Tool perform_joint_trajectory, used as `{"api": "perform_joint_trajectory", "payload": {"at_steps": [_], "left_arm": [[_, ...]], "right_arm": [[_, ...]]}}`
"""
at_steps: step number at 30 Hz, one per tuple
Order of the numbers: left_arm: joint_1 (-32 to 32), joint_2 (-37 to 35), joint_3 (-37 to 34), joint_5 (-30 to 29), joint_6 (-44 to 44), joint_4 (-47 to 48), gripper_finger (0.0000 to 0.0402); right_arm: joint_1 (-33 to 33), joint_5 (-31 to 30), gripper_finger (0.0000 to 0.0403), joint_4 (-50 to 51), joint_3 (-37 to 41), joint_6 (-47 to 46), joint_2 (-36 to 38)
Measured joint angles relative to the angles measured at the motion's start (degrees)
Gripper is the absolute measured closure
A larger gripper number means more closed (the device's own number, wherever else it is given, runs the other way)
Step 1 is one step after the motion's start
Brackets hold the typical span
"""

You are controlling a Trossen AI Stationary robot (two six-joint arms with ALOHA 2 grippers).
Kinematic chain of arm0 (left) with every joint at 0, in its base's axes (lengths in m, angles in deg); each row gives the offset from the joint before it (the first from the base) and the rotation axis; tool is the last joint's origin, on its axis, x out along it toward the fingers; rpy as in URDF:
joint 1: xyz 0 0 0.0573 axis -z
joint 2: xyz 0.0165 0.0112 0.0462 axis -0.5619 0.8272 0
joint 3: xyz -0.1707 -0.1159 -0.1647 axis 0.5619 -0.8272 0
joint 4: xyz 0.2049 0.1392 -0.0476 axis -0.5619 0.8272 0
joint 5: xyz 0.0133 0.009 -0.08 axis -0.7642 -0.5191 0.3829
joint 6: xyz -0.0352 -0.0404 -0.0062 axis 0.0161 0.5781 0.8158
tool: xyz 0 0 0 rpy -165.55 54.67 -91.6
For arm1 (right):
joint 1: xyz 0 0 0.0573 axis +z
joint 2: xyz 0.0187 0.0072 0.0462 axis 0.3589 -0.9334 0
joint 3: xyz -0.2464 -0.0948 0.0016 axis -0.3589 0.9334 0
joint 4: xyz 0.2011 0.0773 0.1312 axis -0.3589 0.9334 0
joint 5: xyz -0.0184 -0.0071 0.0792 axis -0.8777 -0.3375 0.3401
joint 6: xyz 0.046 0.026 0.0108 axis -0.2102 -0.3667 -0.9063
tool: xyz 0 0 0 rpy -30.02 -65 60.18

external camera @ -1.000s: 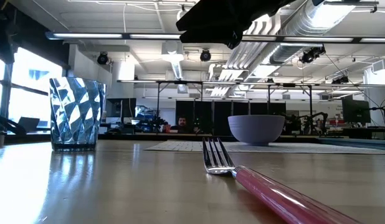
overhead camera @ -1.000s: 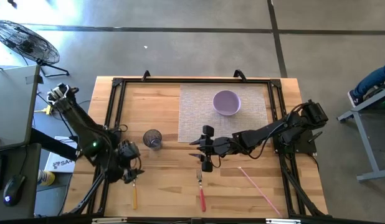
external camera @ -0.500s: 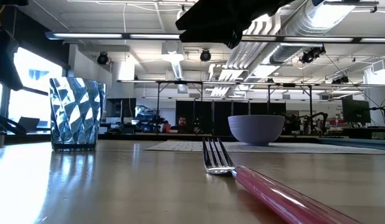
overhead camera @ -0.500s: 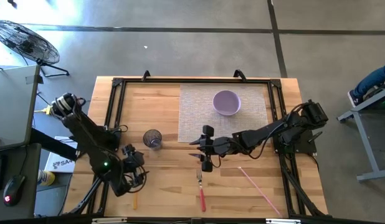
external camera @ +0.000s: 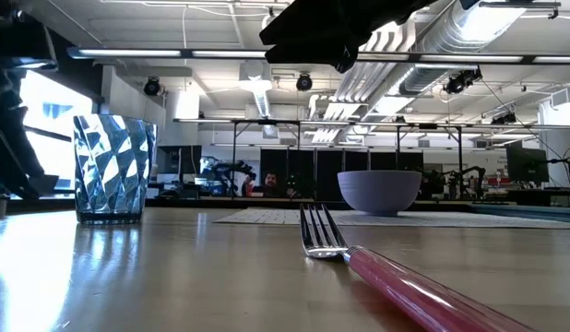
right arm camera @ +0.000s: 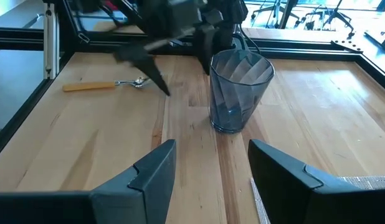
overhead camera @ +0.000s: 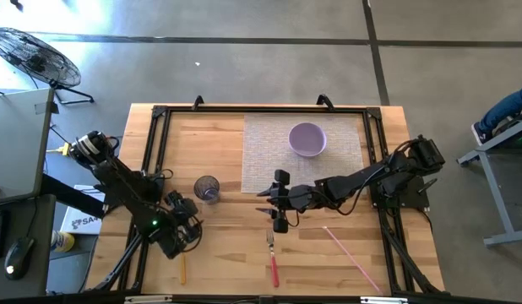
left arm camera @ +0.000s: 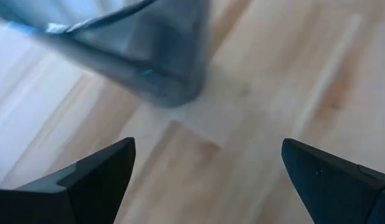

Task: Pick & Place Utensil
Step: Put the black cup to the top right of the bowl on the mat

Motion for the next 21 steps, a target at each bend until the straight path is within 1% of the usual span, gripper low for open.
{"api": "perform_joint_trajectory", "payload": {"at_steps": [3,9,14,19,21], "left_arm": [[-1.0,0.0,-3.4,-1.5,1.1,-2.6,0.0005],[-3.0,0.0,-8.4,1.0,0.0,-9.3,0.0005],[-5.1,-0.1,-8.8,2.8,-0.8,-9.9,0.0003],[-6.7,0.1,-8.8,2.8,-3.9,-11.3,0.0002],[-6.7,0.4,-8.8,1.9,-4.1,-11.6,0.0002]], "right_arm": [[0.0,-0.1,0.0208,0.0,0.0,0.0,0.0],[0.0,-3.1,0.0208,0.0,0.0,0.0,0.0],[-0.1,-3.6,0.0208,0.0,0.0,0.0,0.0],[-0.3,-3.6,0.0208,0.0,0.0,0.0,0.0],[-0.3,-3.6,0.0208,0.0,0.0,0.0,0.0]]}}
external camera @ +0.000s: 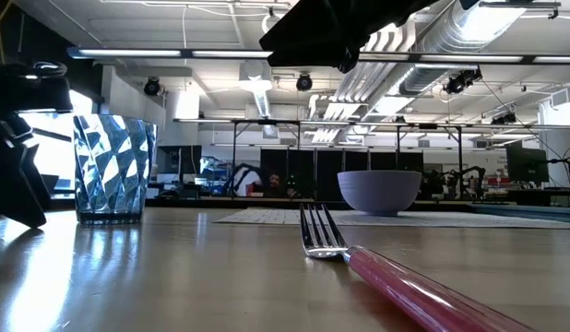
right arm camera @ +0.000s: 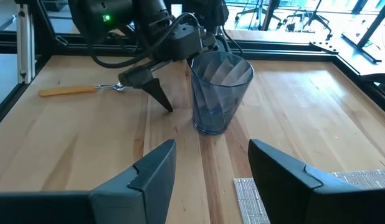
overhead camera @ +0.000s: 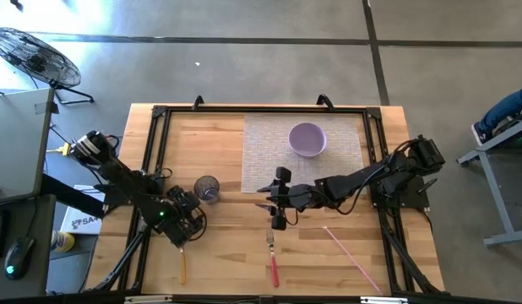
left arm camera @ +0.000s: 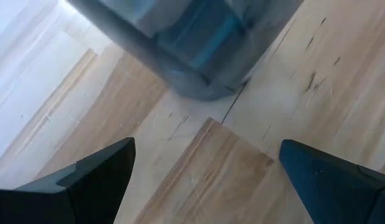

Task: Pick & Place Utensil
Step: Put the black cup to the top right of the bowl on the mat

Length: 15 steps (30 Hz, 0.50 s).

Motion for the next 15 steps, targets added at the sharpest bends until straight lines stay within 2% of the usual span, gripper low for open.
{"api": "perform_joint_trajectory", "payload": {"at_steps": [6,15], "left_arm": [[0.1,1.7,-1.0,-4.2,-0.4,-3.0,0.0002],[1.1,2.3,-8.2,-11.7,-5.0,-16.6,0.0002]], "right_arm": [[0.0,0.4,0.0208,0.1,0.0,0.0,0.0],[0.0,0.4,0.0208,0.3,0.0,0.0,0.0]]}}
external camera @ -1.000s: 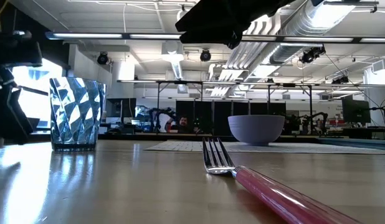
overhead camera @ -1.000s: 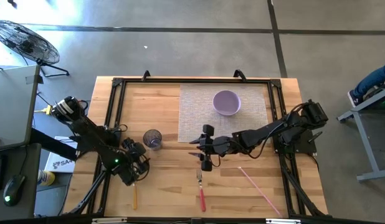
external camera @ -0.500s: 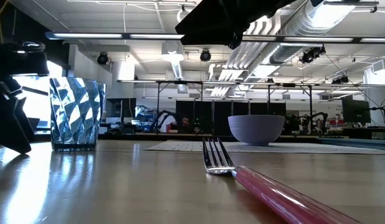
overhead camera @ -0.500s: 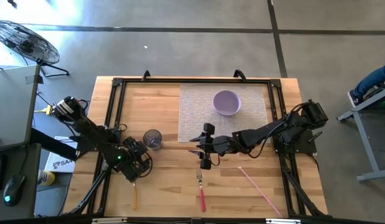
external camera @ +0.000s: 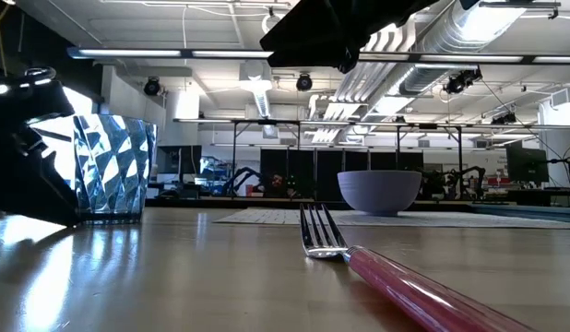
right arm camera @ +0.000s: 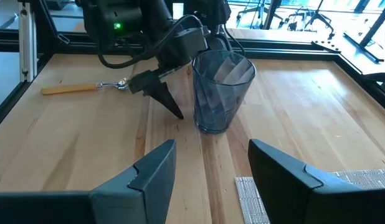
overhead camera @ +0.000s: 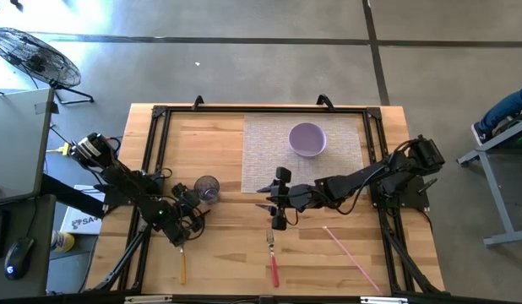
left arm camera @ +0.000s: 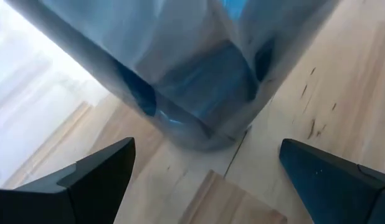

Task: Pick & Place Utensil
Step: Put the black cup to the top right of the bowl on the mat

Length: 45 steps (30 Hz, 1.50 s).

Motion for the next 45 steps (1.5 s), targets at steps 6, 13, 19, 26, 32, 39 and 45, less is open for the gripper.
{"api": "perform_joint_trajectory", "payload": {"at_steps": [6,13,19,26,32,39,45], "left_arm": [[0.5,0.1,-3.8,-4.8,-2.2,-7.2,0.0001],[0.4,0.2,-9.6,-8.5,-9.7,-22.7,0.0001],[0.3,0.2,-12.5,-12.5,-11.8,-30.0,0.0002],[0.3,0.2,-12.6,-14.7,-14.9,-34.8,0.0003],[0.3,0.1,-12.5,-16.3,-17.6,-37.7,0.0003],[0.3,0.1,-12.5,-18.1,-17.5,-37.9,0.0003],[0.4,0.1,-12.5,-19.3,-19.7,-40.7,0.0003]], "right_arm": [[0.0,-0.2,0.0208,0.0,0.0,0.0,0.0],[0.0,-0.2,0.0208,-0.1,0.0,0.0,0.0],[0.0,-0.2,0.0208,-0.1,0.0,0.0,0.0],[0.0,-0.7,0.0208,-0.1,0.0,1.0,0.0],[-0.1,-0.7,0.0208,-0.1,0.0,1.0,0.0],[-0.5,-0.6,0.0208,-0.1,0.0,1.0,0.0],[-1.4,0.4,0.0208,-0.1,0.0,0.9,0.0]]}}
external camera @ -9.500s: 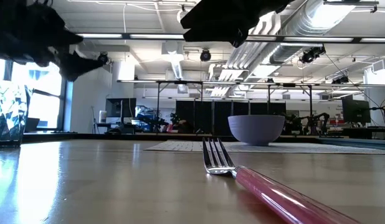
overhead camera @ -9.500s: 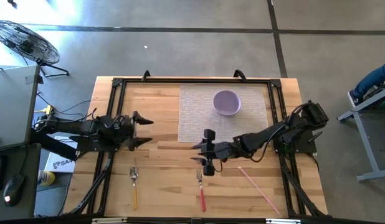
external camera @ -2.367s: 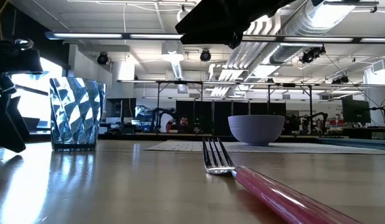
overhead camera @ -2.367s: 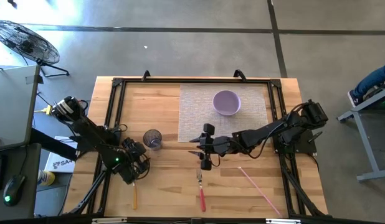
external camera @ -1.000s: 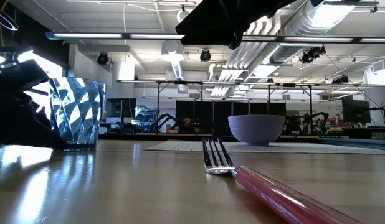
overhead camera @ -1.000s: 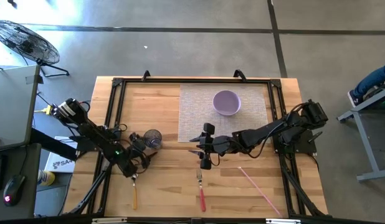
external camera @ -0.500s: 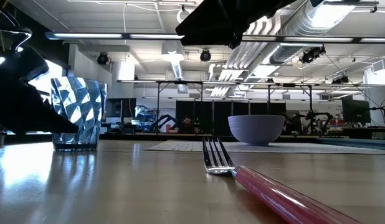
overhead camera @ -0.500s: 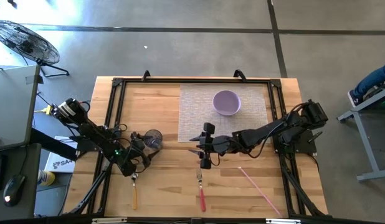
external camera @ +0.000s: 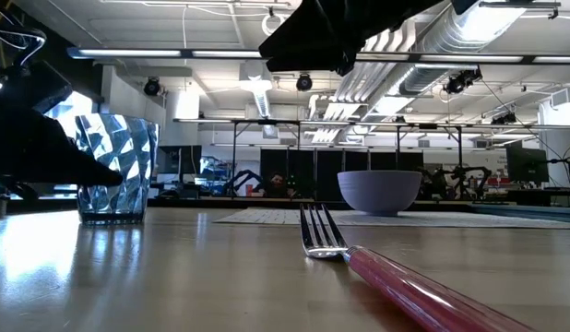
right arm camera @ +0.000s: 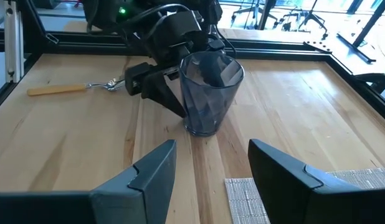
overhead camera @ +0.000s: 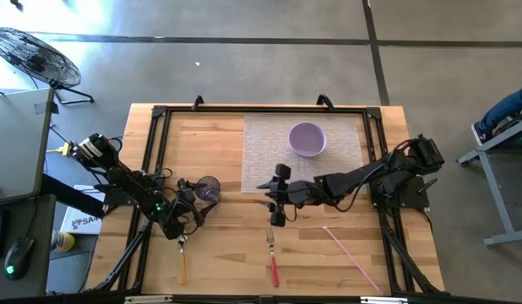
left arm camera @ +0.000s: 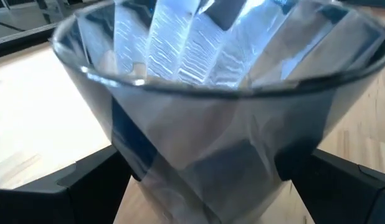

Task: Pick & Place Utensil
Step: Put the black cup to the top right of the bowl on the mat

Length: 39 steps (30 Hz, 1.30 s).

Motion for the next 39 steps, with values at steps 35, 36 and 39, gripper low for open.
{"api": "perform_joint_trajectory", "payload": {"at_steps": [35,36,39], "left_arm": [[-6.0,0.0,0.1,3.0,-6.8,-9.3,0.0041],[-6.0,-0.1,0.4,3.3,-7.4,-9.7,0.0039],[-6.0,-0.7,1.4,4.3,-11.7,-12.5,0.0034]], "right_arm": [[-2.3,7.6,0.0207,-5.2,0.0,4.1,-4.9],[-2.3,7.6,0.0207,-5.0,0.0,4.1,-4.9],[-2.3,7.6,0.0207,-5.0,0.0,4.1,-5.8]]}}
